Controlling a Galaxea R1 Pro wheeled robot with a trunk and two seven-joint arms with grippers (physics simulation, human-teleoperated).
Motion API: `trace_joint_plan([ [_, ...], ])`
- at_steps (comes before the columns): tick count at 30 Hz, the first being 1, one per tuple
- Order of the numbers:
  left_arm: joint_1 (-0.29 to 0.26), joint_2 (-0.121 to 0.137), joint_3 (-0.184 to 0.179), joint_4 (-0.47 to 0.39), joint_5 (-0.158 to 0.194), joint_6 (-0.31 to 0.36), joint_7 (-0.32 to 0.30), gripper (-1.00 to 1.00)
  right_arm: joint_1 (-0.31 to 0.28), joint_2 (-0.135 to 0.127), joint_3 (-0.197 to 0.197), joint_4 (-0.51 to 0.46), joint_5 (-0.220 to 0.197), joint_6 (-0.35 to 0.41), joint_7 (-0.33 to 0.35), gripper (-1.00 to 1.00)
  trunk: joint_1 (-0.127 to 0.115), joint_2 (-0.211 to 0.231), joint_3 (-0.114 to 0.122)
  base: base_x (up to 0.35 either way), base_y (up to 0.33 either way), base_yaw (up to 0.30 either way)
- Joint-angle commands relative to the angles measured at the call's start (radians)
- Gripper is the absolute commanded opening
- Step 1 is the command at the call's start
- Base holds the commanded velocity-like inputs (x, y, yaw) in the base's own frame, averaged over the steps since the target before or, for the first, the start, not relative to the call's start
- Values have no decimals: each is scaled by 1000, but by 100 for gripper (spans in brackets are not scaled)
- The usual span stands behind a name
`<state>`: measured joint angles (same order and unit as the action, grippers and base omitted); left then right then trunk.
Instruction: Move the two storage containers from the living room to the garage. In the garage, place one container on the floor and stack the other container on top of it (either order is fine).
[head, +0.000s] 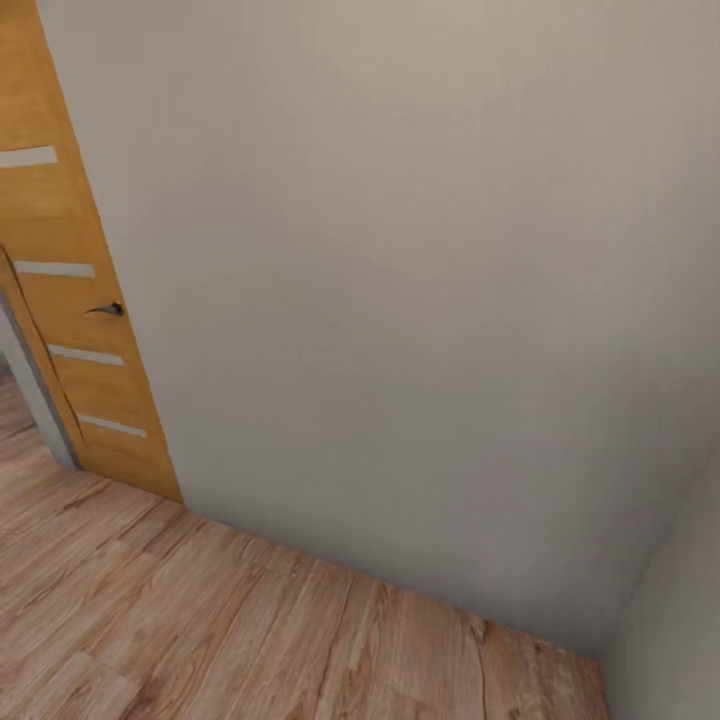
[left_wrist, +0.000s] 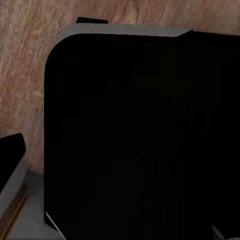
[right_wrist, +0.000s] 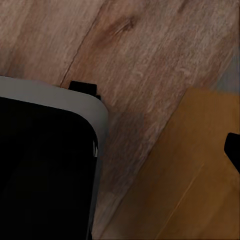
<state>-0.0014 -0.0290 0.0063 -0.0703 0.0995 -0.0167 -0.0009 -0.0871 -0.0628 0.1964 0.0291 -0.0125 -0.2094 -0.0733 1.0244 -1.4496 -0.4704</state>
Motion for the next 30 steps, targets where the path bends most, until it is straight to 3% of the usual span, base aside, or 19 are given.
trace_joint_plan([
  [1, 0, 0, 0, 0, 11, -2, 0, 100, -1, 1, 7, 3, -10, -6, -6, 100, 1, 0, -1, 322, 0, 275],
  [5, 0, 0, 0, 0, 11, -2, 8, 100, -1, -4, 9, 3, -33, -9, -7, 100, 1, 0, -1, 322, 0, 274],
  [9, 0, 1, 0, 0, 24, -2, 9, 100, -2, -4, 14, 3, -26, -12, -6, 100, 1, 0, -1, 322, 0, 275],
  [17, 0, 3, -3, 0, 165, -2, 9, 100, -1, -2, 14, 3, -28, -13, -7, 100, 1, 0, -1, 319, 0, 275],
  [24, 0, 3, -3, -2, 177, -2, 9, 100, -1, -2, 13, 2, -31, -13, -8, 100, 1, 0, -1, 250, 0, 274],
  [30, 0, 3, -3, 0, 178, -2, 9, 100, -1, -3, 15, 3, -21, -13, -8, 100, 1, 0, -1, 40, 0, 274],
])
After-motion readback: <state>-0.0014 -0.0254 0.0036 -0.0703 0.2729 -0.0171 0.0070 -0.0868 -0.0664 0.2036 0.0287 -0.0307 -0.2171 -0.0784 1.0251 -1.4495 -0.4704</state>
